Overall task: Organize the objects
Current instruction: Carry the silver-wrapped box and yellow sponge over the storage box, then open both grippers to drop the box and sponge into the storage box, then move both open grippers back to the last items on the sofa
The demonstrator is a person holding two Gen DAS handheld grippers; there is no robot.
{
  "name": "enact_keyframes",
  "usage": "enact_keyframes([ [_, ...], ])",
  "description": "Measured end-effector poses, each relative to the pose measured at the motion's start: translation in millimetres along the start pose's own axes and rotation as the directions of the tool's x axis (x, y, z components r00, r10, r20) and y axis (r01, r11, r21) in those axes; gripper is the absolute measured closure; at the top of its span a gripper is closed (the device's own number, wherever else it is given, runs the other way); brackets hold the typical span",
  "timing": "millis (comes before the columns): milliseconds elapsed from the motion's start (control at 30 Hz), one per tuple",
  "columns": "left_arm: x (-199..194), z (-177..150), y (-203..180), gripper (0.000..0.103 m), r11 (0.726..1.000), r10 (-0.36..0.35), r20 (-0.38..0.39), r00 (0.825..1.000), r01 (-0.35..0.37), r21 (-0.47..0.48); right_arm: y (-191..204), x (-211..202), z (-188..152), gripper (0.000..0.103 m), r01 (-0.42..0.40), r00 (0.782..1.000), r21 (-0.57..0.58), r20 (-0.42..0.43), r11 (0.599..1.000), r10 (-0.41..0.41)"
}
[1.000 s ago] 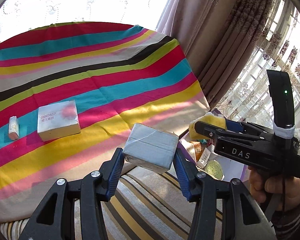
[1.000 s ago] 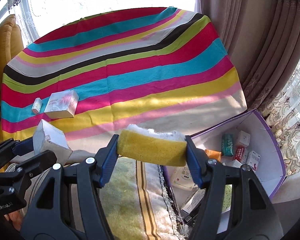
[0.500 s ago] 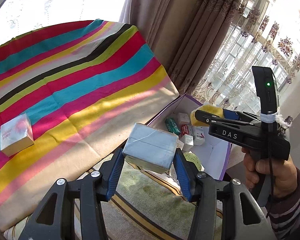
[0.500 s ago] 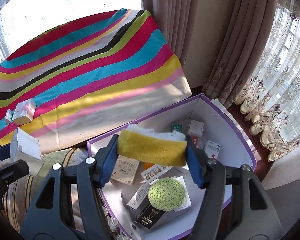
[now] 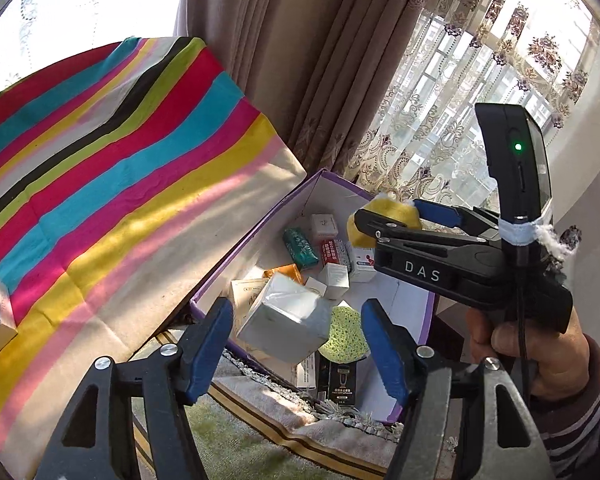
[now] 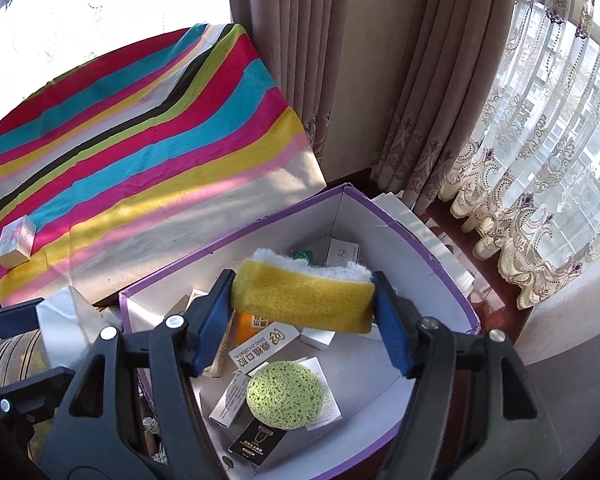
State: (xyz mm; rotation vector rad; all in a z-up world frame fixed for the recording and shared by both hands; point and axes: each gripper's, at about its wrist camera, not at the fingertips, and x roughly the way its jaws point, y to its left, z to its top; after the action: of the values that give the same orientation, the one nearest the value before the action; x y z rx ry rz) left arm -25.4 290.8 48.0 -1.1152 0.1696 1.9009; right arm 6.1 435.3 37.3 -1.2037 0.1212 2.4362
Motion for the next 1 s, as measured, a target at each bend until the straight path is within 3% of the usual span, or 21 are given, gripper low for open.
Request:
enact_keyframes([
  [67, -0.7, 0.6, 3.6, 0.026, 1.000, -0.005, 0.005, 1.000, 0.005, -0.017, 0.9, 1.3, 0.0, 0.023, 0.005, 1.000, -0.009, 0.002, 1.000, -0.005],
  [500, -38.6, -6.1, 61.1, 0.026, 0.987, 0.100, 0.061, 0.993, -0.091, -0.129, 28.3, -7.7, 3.8, 0.020, -0.025, 0.999, -0.062, 0.029, 0.998, 0.027],
  [1000, -97.8, -37.5, 151.0, 0.026, 0.931, 0.253, 0.106, 0.962, -0.213, -0.298, 99.1, -23.6, 14.3, 0.018, -0.110, 0.991, -0.171, 0.055, 0.979, 0.121],
])
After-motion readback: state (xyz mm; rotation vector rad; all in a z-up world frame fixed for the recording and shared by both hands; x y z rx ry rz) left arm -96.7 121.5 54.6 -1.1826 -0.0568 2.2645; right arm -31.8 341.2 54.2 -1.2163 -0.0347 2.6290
